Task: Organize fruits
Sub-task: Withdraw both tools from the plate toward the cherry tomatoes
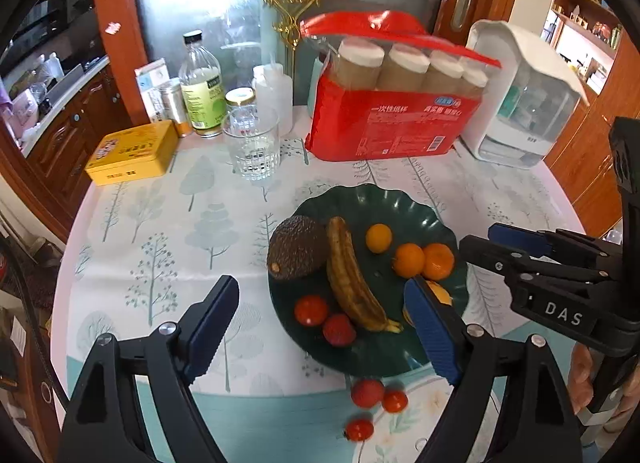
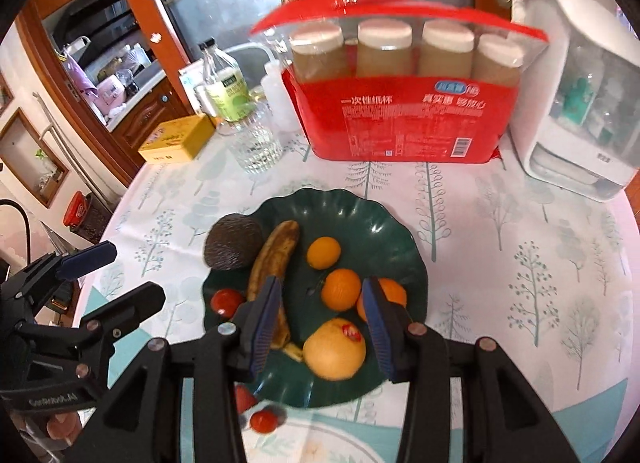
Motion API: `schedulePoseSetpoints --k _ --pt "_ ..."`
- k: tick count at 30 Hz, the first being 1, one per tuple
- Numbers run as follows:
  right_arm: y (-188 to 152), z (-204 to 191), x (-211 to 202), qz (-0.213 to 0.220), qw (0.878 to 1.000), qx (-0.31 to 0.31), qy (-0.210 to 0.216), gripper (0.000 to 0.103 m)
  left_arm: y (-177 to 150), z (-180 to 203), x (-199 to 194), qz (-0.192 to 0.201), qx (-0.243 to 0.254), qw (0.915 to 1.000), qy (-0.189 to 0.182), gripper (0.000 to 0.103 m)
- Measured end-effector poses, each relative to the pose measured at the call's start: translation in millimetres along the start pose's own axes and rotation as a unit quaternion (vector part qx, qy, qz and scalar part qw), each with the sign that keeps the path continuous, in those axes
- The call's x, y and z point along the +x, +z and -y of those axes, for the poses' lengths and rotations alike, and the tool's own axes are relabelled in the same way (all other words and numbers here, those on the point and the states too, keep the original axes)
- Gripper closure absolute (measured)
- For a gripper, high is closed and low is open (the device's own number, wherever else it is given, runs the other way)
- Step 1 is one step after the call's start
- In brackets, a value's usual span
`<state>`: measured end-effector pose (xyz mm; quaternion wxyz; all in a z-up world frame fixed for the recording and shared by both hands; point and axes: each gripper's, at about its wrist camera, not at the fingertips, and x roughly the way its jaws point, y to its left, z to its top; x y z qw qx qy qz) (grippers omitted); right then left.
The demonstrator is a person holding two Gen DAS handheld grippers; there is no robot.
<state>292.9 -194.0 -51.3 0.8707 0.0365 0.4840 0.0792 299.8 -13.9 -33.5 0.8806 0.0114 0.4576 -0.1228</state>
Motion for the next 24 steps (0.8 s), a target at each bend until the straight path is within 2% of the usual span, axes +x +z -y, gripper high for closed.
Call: schedulePoseSetpoints --k 11,16,24 --pt "-41.6 -13.8 -67.4 0.034 0.999 -0.008 0.024 0.060 -42.4 3.0 -62.0 0.024 -0.016 0.9996 0.005 0.016" --pt "-63.2 -18.3 -80.5 0.035 0.999 -0.008 0.039 0.060 -63.0 4.2 -82.7 0.034 -0.021 0.9991 0.011 0.016" --pt "-96.3 -21.9 -89.1 0.042 0.998 -0.011 0.041 0.060 -97.1 1.0 -104.1 0.045 -0.037 0.9982 0.013 0.016"
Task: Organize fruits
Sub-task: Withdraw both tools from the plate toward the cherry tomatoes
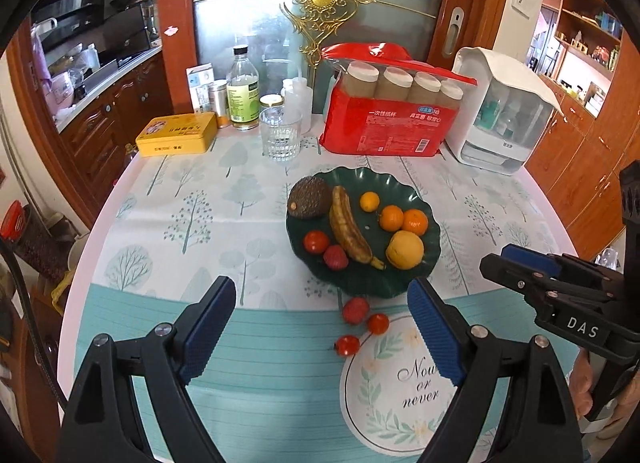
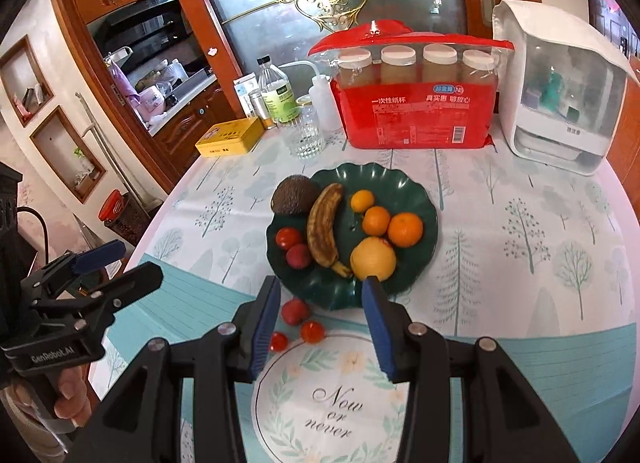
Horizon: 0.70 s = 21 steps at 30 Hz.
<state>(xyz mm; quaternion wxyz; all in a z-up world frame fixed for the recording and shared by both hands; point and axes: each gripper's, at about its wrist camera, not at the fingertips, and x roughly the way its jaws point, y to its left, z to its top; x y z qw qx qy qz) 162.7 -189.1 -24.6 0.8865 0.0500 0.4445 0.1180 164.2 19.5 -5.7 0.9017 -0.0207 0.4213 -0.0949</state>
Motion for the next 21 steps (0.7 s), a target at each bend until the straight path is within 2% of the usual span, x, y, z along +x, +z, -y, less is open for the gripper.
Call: schedulePoseSetpoints --k 7,21 --pt "-29.8 -3.2 -2.9 0.005 1.000 -0.009 -0.010 0.060 -36.9 -4.8 -2.6 -0.006 -0.015 0.9998 0.008 0.015" --pt "-80.8 -11.8 25.7 -0.024 0.998 -0.047 -0.018 0.060 -87.9 -7.0 40.9 -0.062 -0.039 0.9972 0.010 0.015"
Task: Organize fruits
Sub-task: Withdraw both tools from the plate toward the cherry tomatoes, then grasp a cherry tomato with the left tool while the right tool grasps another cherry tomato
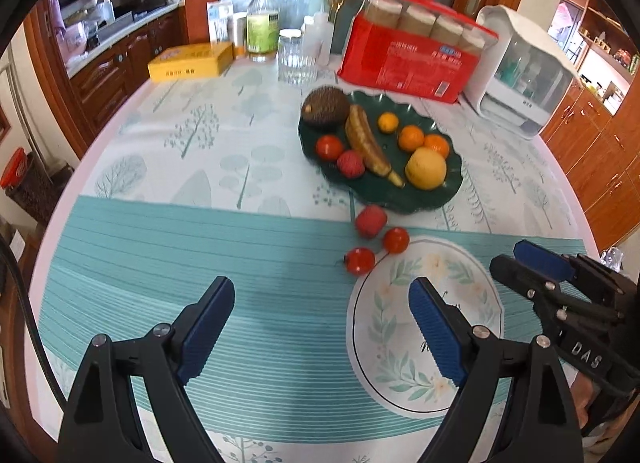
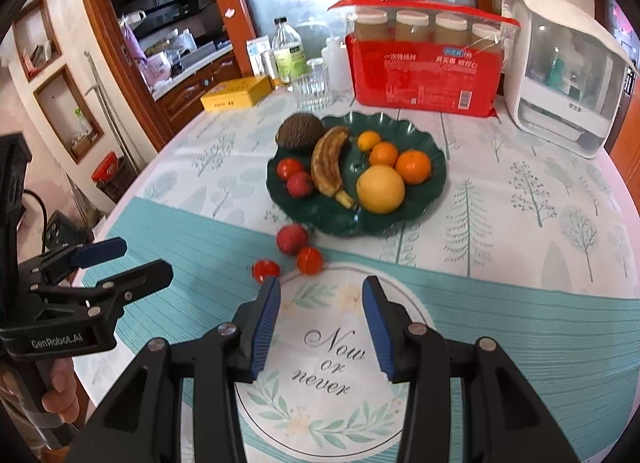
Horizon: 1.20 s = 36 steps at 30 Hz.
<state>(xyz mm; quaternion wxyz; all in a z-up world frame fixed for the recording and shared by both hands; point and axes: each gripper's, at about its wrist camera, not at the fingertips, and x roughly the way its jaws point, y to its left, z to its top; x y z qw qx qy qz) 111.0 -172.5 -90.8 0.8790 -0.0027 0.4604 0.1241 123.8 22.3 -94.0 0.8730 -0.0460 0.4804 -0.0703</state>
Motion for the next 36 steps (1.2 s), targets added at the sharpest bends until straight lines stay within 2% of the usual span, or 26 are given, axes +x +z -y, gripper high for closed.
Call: schedulePoseSetpoints --k 7,14,22,31,36 --pt "-17.7 3.4 25.2 -0.027 1.000 0.004 0.002 0.060 -6.4 -0.8 29.5 -0.020 -0.014 0.9997 0.000 0.015" --pt "-23.2 7.8 48.6 -0.043 0.999 0.004 -0.004 0.060 0.9 1.2 64.6 -0.037 -0.010 0.9992 -0.003 0.015" --pt "-22.6 10.2 71.4 -0.054 0.998 0.010 -0.006 0.060 11.9 6.1 99.5 -0.063 0.008 0.9976 -0.027 0.018" --pt "-21.6 10.1 90.3 -0.065 0.998 0.017 -0.006 0.060 24.0 20.7 122.9 -0.078 0.051 0.9938 -0.059 0.039" --pt "-18.3 11.1 95.7 -0.063 0.998 0.021 -0.005 0.060 26.4 30.1 133.2 -0.087 0.073 0.9912 -0.067 0.057"
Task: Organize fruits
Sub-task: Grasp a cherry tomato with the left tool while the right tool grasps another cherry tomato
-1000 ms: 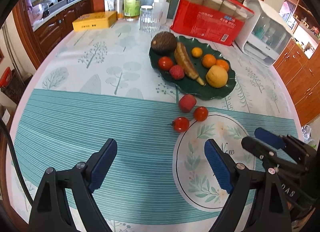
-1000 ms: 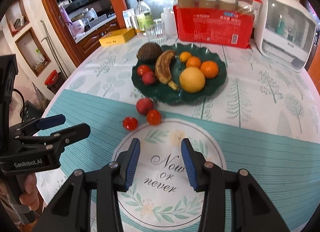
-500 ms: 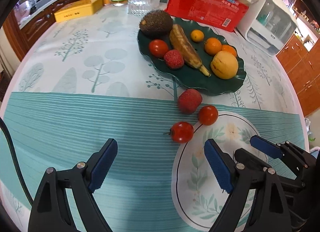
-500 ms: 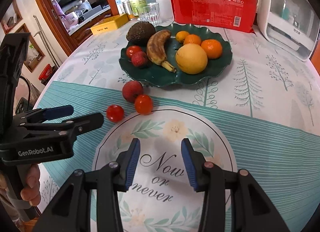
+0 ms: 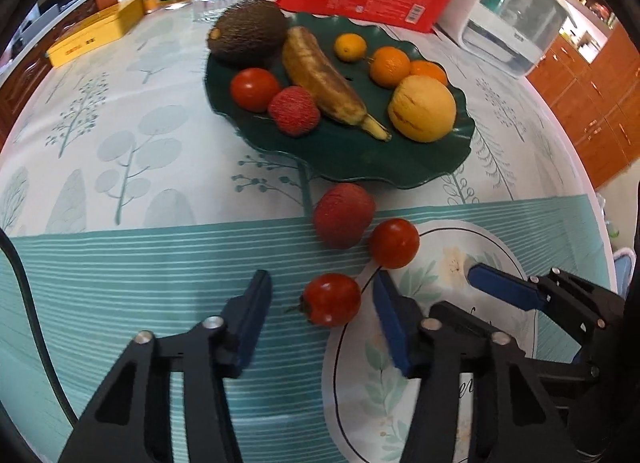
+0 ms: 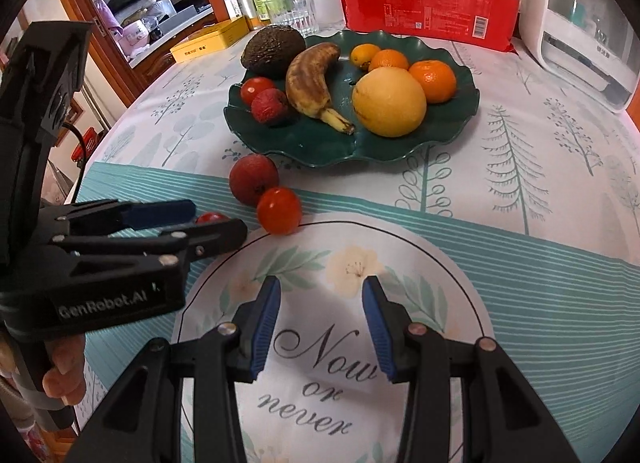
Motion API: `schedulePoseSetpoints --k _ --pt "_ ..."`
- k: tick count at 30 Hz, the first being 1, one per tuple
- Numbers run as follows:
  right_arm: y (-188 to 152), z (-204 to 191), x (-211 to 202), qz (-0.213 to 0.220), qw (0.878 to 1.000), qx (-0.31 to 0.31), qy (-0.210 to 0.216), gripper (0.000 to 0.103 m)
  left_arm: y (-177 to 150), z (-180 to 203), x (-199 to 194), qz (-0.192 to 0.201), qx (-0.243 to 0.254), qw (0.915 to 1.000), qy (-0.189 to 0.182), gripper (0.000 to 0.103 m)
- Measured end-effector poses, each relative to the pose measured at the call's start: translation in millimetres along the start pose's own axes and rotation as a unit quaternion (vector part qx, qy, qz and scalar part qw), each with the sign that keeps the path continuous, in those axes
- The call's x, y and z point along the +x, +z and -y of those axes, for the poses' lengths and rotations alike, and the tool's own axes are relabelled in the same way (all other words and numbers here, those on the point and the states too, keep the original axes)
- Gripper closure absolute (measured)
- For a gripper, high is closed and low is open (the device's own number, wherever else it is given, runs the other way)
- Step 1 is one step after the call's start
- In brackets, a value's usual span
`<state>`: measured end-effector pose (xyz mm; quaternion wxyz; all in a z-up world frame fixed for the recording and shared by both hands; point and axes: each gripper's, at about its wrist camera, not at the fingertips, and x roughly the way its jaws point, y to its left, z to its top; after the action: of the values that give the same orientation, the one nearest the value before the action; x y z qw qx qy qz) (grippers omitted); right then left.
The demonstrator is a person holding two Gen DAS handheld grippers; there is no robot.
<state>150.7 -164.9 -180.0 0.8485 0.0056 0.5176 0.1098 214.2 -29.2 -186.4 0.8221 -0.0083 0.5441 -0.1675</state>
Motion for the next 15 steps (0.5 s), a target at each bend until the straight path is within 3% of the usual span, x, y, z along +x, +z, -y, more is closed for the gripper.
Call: schedulePoseSetpoints --k 4,15 --pt "4.1 -0.1 3.3 0.002 1.000 0.000 0.001 0.060 1.8 1.4 1.1 -0.001 0.006 0.9999 -0.013 0.076" --pt "18.6 -5.8 15.1 0.007 1.000 -0.007 0.013 0.060 -6.6 -20.1 -6.2 0.005 -0.025 0.9996 -0.015 0.077"
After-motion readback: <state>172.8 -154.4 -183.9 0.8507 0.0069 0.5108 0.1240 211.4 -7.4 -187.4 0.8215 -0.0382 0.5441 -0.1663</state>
